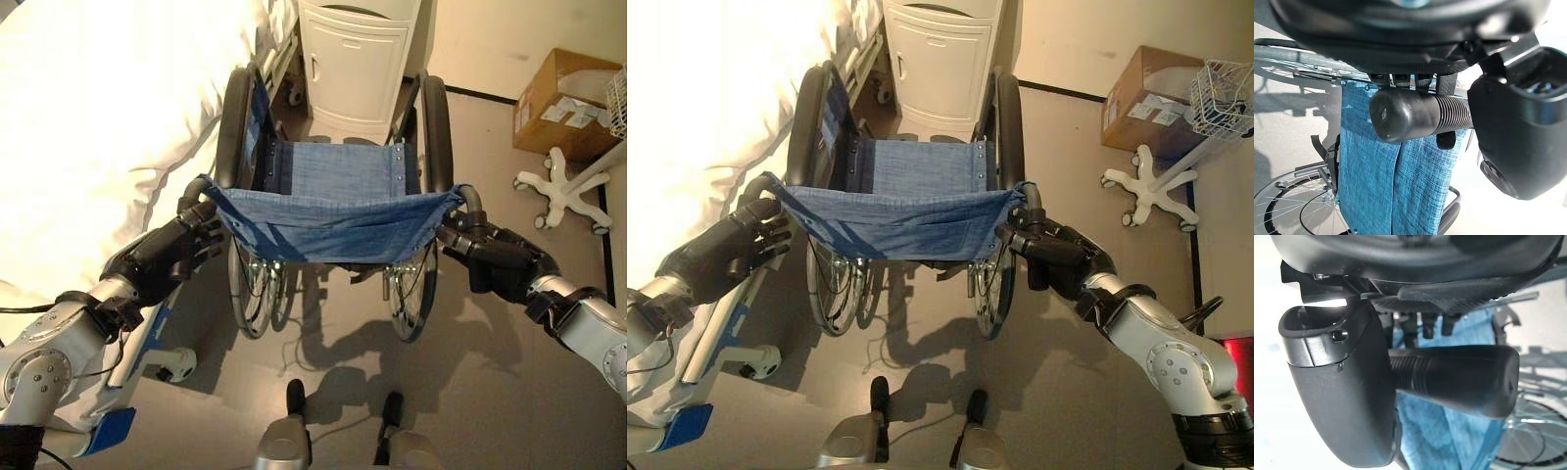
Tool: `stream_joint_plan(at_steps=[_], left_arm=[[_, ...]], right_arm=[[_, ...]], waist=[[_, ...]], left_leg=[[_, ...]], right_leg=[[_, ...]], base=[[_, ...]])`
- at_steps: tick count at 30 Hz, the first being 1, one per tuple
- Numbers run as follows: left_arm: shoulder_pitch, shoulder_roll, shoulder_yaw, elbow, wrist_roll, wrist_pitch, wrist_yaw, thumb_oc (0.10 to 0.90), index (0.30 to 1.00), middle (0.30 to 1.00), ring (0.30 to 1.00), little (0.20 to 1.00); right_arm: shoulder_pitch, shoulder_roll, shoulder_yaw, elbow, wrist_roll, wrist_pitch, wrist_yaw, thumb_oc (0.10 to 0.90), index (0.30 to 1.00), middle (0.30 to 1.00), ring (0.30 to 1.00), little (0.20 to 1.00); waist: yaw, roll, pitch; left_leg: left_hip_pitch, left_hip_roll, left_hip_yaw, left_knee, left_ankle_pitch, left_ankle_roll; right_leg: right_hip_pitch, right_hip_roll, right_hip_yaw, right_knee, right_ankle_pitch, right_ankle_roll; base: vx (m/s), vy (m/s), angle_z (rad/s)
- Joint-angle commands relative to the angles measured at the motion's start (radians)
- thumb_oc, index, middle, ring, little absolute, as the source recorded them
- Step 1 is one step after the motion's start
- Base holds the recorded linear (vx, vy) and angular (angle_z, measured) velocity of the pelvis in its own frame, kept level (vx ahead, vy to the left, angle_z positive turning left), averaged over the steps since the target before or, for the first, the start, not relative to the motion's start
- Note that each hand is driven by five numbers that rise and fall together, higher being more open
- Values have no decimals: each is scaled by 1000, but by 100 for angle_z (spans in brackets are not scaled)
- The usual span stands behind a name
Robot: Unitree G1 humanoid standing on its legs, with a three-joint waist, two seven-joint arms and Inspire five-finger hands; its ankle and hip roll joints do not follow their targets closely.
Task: Push the wheelchair next to the bed
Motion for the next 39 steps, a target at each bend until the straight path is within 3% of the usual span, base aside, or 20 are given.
stream_joint_plan(at_steps=[1,4,12,14,17,20,22,25,27,33,39], left_arm=[[7,83,314,270,6,-173,143,800,900,900,900,900],[16,76,318,286,5,-183,133,800,900,900,900,900],[51,66,350,262,10,-182,195,800,900,900,900,900],[56,72,362,281,21,-192,195,800,900,900,900,900],[68,79,378,304,34,-202,201,800,900,900,900,900],[66,77,374,298,34,-197,217,800,900,900,900,900],[70,71,374,280,39,-192,235,800,900,900,900,900],[83,60,386,229,26,-168,270,800,900,900,900,900],[93,52,397,212,21,-158,274,800,900,900,900,900],[101,15,389,210,31,-148,221,800,900,900,900,900],[114,-36,345,135,3,-95,213,800,900,900,900,900]], right_arm=[[-10,-118,-342,185,-20,-389,-221,800,900,900,900,900],[-18,-110,-371,203,-12,-438,-295,800,900,900,900,900],[-1,-119,-382,186,-92,-419,-357,800,900,900,900,900],[-2,-137,-392,191,-124,-435,-410,800,900,900,900,900],[2,-173,-431,198,-265,-482,-594,800,900,900,900,900],[-3,-196,-470,183,-276,-543,-719,800,900,900,900,900],[1,-199,-483,154,-324,-531,-761,800,900,900,900,900],[7,-190,-467,100,-332,-465,-708,800,900,900,900,900],[14,-179,-455,76,-347,-455,-697,800,900,900,900,900],[-6,-147,-454,54,-386,-563,-715,800,900,900,900,900],[-1,-111,-429,14,-398,-504,-704,800,900,900,900,900]], waist=[[-24,39,-122],[-26,43,-119],[-21,45,-119],[-20,45,-120],[-19,47,-122],[-15,52,-122],[-12,55,-122],[-6,59,-123],[-5,60,-123],[-3,61,-123],[1,62,-117]], left_leg=[[-9,13,-25,1,-12,-46],[-11,14,-26,2,-12,-51],[-12,10,-35,-5,-8,-51],[-11,11,-35,-7,-7,-52],[-10,11,-36,-12,-3,-54],[-11,10,-38,-13,-4,-55],[-9,8,-43,-14,-4,-55],[-8,6,-51,-17,-3,-55],[-10,6,-52,-19,0,-55],[-21,6,-57,-19,2,-57],[-23,2,-63,-11,-1,-54]], right_leg=[[-7,48,-21,72,-68,-28],[-12,51,-22,75,-69,-27],[-16,52,-21,70,-66,-30],[-14,53,-23,69,-67,-30],[-13,56,-24,68,-68,-31],[-13,56,-26,68,-70,-32],[-12,56,-27,69,-69,-31],[-11,55,-27,67,-70,-32],[-12,55,-27,66,-70,-33],[-21,56,-30,67,-69,-35],[-29,53,-28,78,-70,-33]], base=[[0,0,0],[0,0,0],[-2,-7,8],[9,-15,16],[3,-2,2],[2,1,1],[0,0,0],[10,2,-5],[2,4,-8],[-8,0,-10],[6,1,4]])
